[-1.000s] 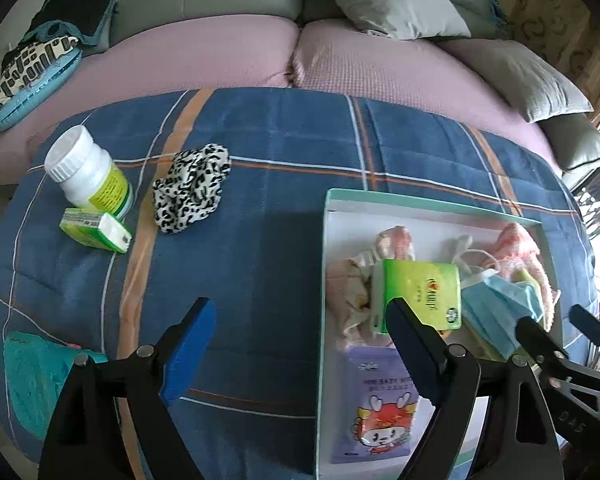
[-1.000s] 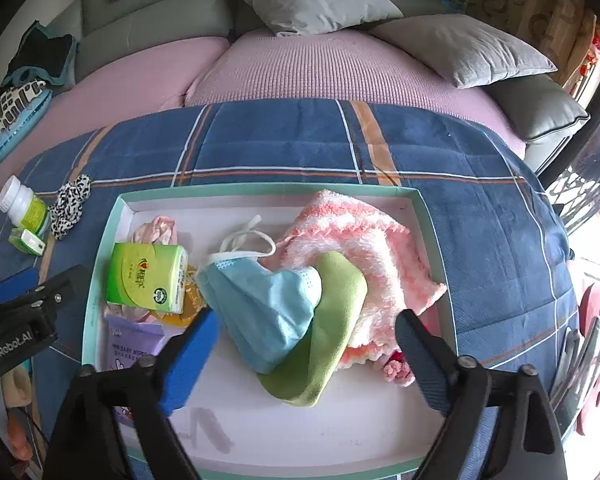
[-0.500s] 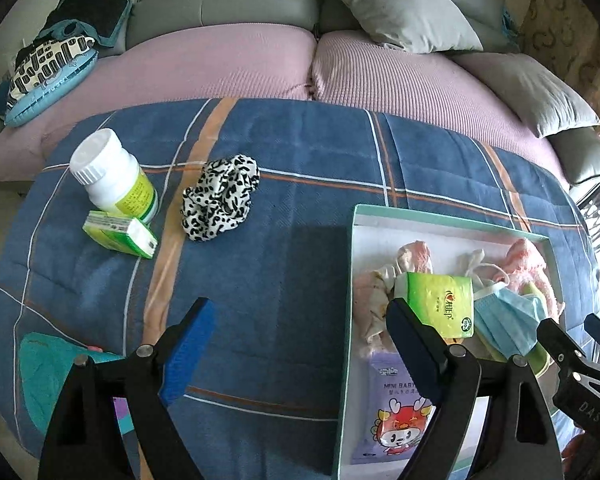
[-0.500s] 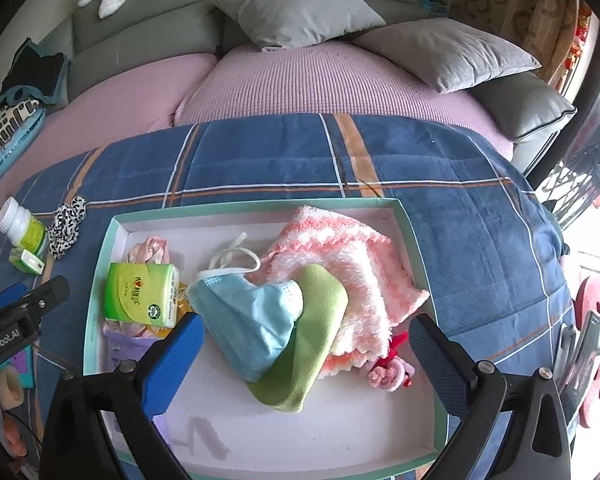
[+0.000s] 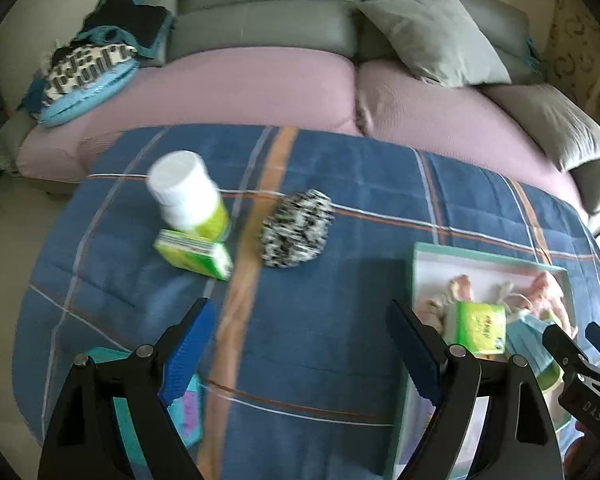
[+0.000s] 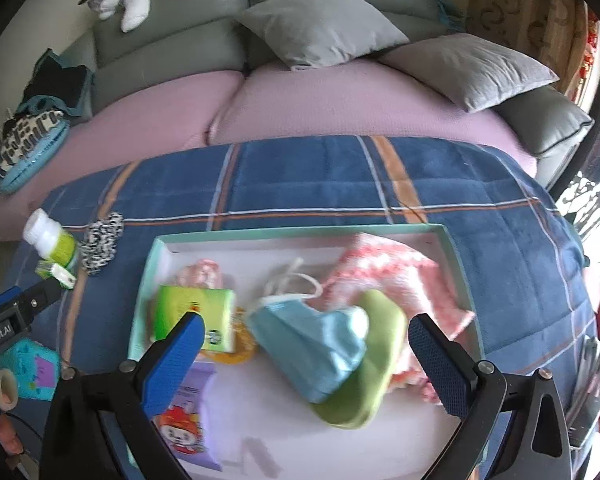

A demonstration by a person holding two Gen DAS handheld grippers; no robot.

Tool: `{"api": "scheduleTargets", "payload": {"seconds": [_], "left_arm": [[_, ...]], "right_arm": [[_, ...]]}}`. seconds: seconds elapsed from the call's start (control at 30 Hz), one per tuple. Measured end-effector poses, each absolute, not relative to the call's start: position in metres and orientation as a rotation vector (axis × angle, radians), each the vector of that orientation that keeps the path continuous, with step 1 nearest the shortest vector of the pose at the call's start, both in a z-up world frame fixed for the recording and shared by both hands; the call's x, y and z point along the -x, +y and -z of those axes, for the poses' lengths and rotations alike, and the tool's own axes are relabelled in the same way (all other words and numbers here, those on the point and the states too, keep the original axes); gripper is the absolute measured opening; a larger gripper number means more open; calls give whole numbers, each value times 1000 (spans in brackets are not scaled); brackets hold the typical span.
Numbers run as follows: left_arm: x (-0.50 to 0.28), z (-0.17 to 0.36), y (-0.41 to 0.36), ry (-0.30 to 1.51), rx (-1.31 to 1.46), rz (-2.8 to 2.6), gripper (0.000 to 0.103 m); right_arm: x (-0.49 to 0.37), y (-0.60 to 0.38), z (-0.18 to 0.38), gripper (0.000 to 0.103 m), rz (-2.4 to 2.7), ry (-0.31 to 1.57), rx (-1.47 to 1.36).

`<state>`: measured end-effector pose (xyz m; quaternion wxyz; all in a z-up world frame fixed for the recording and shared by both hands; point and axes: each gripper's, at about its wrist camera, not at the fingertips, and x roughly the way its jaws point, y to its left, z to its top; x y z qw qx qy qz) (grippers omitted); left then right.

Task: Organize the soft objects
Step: 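Move both open tools toward the scrunchie and small tissue pack beside the tray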

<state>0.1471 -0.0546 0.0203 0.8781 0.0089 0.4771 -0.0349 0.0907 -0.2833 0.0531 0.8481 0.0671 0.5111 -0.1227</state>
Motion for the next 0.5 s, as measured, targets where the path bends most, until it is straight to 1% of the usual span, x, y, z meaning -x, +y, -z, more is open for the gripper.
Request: {"api": "scheduleTargets", "payload": {"seconds": [0.5], "left_arm": [[-148,-31,35,956,121,-116,88]], "right_arm": [[-98,-247,-61,103,191,1032,-109]]}}
